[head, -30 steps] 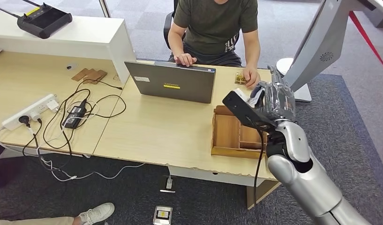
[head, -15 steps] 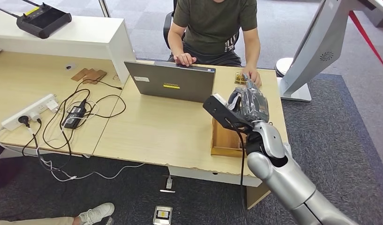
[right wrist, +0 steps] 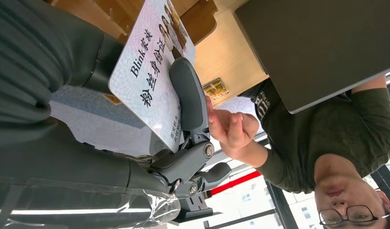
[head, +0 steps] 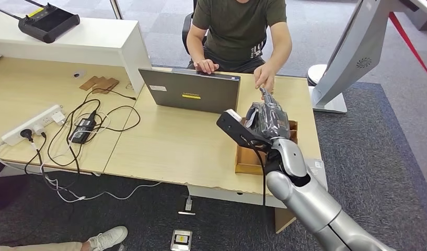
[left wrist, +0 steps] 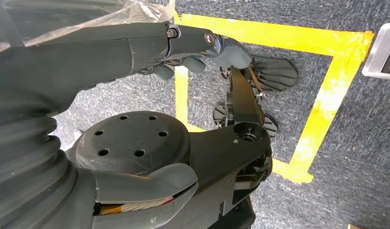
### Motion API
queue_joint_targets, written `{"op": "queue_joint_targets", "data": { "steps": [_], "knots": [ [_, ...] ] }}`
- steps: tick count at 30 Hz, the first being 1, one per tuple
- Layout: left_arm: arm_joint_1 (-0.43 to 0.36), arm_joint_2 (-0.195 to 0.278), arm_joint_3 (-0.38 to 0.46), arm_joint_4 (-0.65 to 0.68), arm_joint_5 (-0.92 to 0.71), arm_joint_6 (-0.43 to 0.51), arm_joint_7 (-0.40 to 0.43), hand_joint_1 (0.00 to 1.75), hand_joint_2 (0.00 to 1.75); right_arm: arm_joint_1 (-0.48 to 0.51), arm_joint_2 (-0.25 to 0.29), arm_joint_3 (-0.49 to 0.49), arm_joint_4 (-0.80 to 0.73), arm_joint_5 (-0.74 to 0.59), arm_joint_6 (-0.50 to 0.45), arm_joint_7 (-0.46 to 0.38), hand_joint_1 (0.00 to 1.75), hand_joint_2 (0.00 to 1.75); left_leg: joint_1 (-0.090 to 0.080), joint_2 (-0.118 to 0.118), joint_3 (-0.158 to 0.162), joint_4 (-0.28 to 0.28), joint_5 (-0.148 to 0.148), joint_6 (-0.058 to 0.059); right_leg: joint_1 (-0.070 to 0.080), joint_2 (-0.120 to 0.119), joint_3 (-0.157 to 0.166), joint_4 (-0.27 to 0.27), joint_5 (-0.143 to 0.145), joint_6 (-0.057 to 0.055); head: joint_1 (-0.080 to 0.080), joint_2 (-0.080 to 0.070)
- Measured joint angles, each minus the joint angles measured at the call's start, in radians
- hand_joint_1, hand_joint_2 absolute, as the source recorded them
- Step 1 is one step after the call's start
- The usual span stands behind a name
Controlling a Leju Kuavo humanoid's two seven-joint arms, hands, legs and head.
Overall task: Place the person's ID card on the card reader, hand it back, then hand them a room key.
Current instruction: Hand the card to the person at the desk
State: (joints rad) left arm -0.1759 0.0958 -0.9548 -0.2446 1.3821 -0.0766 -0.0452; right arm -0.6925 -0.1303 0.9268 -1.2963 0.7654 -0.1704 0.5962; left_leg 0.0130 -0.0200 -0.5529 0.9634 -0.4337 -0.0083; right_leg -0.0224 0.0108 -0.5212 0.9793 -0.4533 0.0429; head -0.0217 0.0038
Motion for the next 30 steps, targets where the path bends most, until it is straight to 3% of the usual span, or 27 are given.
{"op": "queue_joint_targets", "data": {
  "steps": [17,21,25,30],
  "knots": [
    [0.015,0.0,0.0,0.007,0.01,-0.007,-0.012,0.0,1.75,-0.003,0.029,0.009,0.022,0.084,0.024,0.028,1.72,1.75,0.0,0.0,0.0,0.0,0.0,0.0,0.0,0.0,0.0,0.0,0.0,0.0,0.0,0.0],
    [0.016,0.0,0.0,0.007,0.01,-0.007,-0.013,0.0,1.75,-0.002,0.028,0.009,0.022,0.104,0.029,0.041,0.0,1.75,0.0,0.0,0.0,0.0,0.0,0.0,0.0,0.0,0.0,0.0,0.0,0.0,0.0,0.0],
    [0.016,0.0,-0.001,0.008,0.008,-0.006,-0.013,0.0,1.75,0.001,0.027,0.006,0.022,0.099,0.023,0.054,0.0,1.75,0.0,0.0,0.001,0.0,0.0,0.0,0.0,0.0,0.0,0.0,0.0,0.0,0.0,0.0],
    [0.017,0.0,-0.002,0.008,0.005,0.001,-0.019,0.0,1.75,0.046,0.013,-0.022,-0.014,0.064,-0.08,0.034,0.0,1.75,0.0,0.0,0.001,0.0,0.0,0.0,0.0,0.0,0.0,0.0,0.0,0.0,0.0,0.0]
  ]
}}
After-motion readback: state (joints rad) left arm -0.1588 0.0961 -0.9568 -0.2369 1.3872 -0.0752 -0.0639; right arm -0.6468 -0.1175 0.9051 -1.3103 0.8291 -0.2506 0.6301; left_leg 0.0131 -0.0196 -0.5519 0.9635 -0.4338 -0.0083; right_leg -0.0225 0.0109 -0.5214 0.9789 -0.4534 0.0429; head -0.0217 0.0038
